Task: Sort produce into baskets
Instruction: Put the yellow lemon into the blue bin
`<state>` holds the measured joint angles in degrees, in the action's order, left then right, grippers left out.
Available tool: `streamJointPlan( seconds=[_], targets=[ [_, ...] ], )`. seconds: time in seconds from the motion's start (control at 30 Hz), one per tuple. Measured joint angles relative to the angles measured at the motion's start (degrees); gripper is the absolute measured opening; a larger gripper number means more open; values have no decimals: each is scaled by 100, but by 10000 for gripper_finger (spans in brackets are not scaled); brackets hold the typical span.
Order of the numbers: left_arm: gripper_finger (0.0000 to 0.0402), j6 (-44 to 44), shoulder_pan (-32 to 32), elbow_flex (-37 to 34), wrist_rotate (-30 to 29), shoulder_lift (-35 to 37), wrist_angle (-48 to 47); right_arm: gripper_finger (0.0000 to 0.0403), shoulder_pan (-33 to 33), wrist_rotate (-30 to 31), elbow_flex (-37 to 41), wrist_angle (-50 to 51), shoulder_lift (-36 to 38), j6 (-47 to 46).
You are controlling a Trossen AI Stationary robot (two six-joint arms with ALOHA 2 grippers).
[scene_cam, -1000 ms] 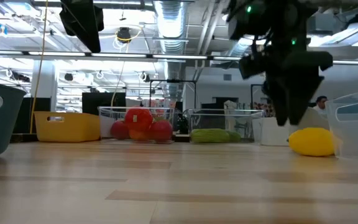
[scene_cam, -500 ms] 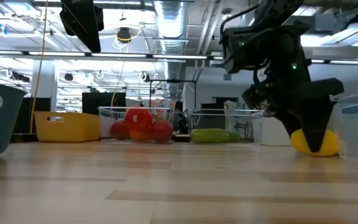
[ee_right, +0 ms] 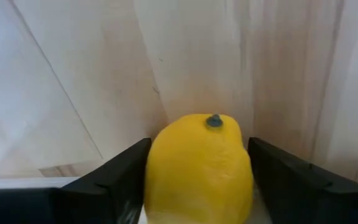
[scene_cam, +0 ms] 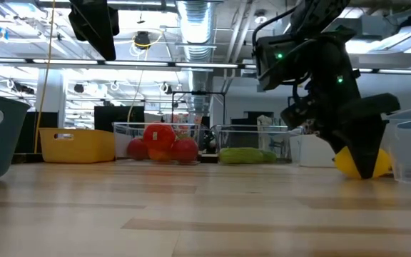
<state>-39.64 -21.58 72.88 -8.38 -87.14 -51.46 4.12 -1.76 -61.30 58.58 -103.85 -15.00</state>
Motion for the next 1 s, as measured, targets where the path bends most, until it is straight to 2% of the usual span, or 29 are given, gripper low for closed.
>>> streamJointPlan(
  seconds=[0.33, 0.67, 0.83, 1.0],
  targets=[
    [184, 499, 3, 0, 28, 0, -5, 219, -3, -3, -457, -23, 0, -18],
    [155, 860, 9, 0, 52, 259, -81, 228, -2, -2, -1313, -209, 0, -10],
    [135, 925, 17, 0, -66, 800, -375, 225, -2, -6, -1549, -1073, 0, -1],
    [123, 951, 17, 0, -834, 1404, -703, 228, 2, -409, -1582, -2586, 0, -1]
  ],
)
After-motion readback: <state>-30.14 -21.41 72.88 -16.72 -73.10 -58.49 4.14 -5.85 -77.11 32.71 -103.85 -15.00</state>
